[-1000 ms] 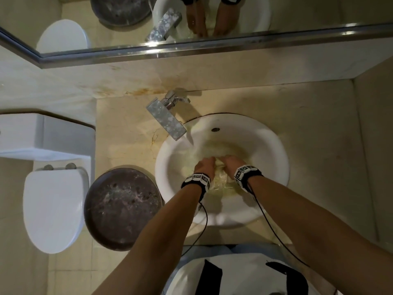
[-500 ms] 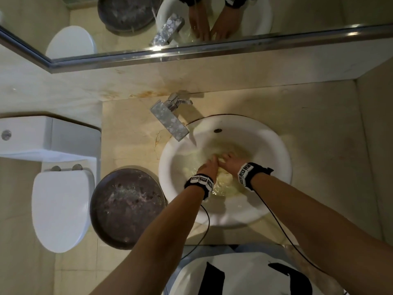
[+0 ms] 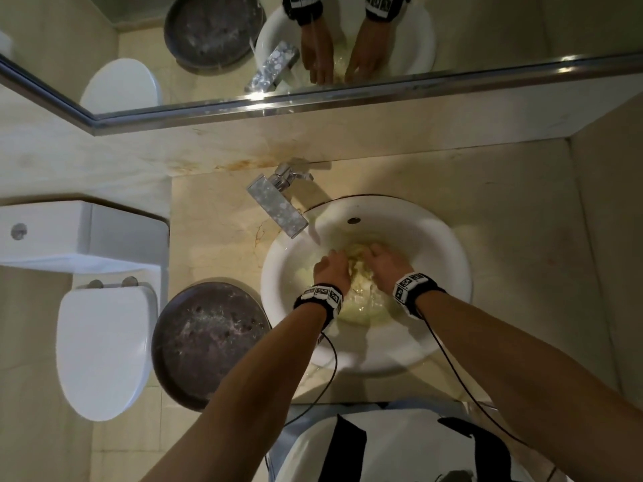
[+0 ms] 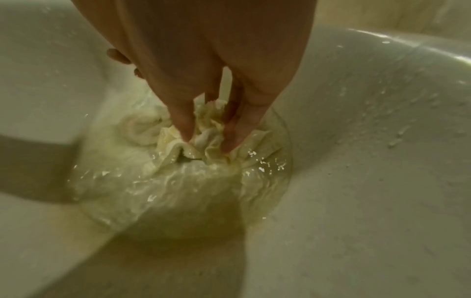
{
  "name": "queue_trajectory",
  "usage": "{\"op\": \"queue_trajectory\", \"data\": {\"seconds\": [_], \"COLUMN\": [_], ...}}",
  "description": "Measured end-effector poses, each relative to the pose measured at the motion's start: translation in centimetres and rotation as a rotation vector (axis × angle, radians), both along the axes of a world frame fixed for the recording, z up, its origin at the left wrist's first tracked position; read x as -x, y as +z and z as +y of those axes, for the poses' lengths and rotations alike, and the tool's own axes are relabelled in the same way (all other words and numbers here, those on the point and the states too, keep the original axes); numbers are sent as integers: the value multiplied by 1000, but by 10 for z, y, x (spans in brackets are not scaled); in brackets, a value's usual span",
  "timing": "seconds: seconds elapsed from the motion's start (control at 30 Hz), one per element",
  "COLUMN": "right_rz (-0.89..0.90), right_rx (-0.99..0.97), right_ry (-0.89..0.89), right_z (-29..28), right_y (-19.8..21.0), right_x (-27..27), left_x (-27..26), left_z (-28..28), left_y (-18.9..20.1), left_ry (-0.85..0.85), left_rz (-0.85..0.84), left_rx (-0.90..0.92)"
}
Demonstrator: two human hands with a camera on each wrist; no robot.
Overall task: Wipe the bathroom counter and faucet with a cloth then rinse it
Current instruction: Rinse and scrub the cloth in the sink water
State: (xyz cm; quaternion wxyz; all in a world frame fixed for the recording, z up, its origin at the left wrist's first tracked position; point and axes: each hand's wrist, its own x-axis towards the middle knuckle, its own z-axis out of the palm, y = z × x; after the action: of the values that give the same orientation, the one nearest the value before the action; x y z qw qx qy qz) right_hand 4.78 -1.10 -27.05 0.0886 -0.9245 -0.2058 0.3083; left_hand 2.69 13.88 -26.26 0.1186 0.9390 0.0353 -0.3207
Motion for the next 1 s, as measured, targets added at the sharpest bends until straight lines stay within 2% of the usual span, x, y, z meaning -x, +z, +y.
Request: {"op": "queue_trajectory", "data": {"seconds": [0.07, 0.13, 0.3, 0.37, 0.43, 0.5, 0.6, 0.67, 0.73, 0.77, 0.83, 0.87, 0.93, 1.0], "right_rz": [138, 178, 247, 200, 140, 163, 227, 332, 347, 352, 331, 308, 271, 191], "right_rx": [24, 46, 102, 110, 121, 120, 87, 134, 156, 148, 148, 172, 179, 106], "right_ry": [24, 74, 85, 38, 64, 49, -76, -111, -106, -97, -49, -24, -26, 13], "right_z": [1, 3, 13, 13, 15, 16, 12, 12, 12, 12, 15, 11, 13, 20], "right_y": [-2, -9, -10, -5, 2, 11, -39, -67, -87, -80, -41, -53, -28, 6], "right_x": [6, 12, 6, -5, -11, -7, -6, -10, -11, -9, -2, 1, 7, 13], "left_x": [7, 15, 15, 3, -10, -25, -55, -79, -97, -102, -105, -103, -97, -93], "left_z": [-6, -10, -13, -12, -8, -3, 5, 14, 26, 32, 42, 46, 53, 55], "left_y": [-5, -9, 12, 35, 67, 100, 135, 145, 146, 144, 136, 134, 133, 134], "left_ry": [-6, -25, -178, -254, -288, -308, -282, -266, -259, -270, -317, -352, -409, -438], "left_rz": [124, 248, 336, 249, 72, -145, -416, -524, -471, -411, -334, -333, -361, -380], "left_rx": [59, 107, 26, -14, -56, -86, -113, -178, -278, -315, -368, -379, -391, -400]}}
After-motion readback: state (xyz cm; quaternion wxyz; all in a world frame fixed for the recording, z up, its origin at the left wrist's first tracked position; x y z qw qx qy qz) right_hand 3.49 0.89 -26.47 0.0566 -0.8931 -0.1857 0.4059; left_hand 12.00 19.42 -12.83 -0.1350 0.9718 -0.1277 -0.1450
